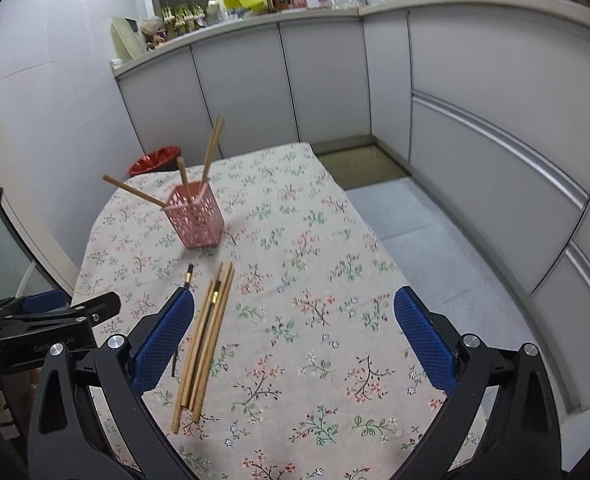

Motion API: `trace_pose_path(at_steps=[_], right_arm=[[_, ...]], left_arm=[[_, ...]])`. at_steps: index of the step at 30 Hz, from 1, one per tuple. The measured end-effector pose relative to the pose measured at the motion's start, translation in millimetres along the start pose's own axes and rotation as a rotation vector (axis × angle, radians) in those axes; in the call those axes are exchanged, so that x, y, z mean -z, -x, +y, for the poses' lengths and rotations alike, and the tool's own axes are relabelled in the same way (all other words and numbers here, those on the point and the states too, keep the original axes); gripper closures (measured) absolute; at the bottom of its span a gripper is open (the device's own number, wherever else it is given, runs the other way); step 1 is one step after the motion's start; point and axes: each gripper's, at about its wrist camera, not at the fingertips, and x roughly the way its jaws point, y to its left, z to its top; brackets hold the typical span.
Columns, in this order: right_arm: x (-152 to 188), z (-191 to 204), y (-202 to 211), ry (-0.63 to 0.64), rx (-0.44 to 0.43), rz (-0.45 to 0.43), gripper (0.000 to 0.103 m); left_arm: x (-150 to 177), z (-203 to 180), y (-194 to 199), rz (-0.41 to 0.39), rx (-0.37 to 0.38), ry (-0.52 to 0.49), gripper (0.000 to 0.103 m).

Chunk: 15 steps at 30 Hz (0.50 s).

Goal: Organize utensils
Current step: 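Lower the left tool onto the chopstick pile and close on a wooden chopstick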

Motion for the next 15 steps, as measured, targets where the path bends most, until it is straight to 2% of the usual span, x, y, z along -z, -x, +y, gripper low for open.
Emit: trace_pose_path(at_steps=[3, 5, 8, 10, 11, 13, 15], right_arm=[[3.4, -7.7, -11.9, -0.029, -0.007, 0.034, 0.007], [5.1, -12.2, -18.8, -0.038, -0.008, 0.045, 0.007], [6.2, -19.0, -25.4, -0.052, -0.011, 0.063, 0.007], [6.3, -24.4, -29.7, -0.067, -0.013, 0.078, 0.007], [6.6, -28.3, -33.3, -0.080, -0.016, 0.092, 0.007], [7.2, -33.7, -37.6, -0.099, -0.020, 0.112, 0.007], [7.3, -36.9, -40.5, -0.108, -0.023, 0.126, 0.007]], left_arm=[[-12.4, 1.5, -26.7, 0.075, 0.047, 0.017, 0.012], [-20.7, 3.2, -44.0, 0.129, 0.083, 0.042, 0.017], [-31.3, 2.6, -65.3, 0.193, 0.159, 0.079, 0.036], [-36.3, -1.2, -78.2, 0.218, 0.162, 0.064, 0.067], [-37.0, -5.2, -86.1, 0.226, 0.143, 0.044, 0.075], [-34.2, -13.3, -100.2, 0.230, 0.104, 0.017, 0.083], [-31.3, -15.5, -112.3, 0.240, 0.104, 0.025, 0.084]])
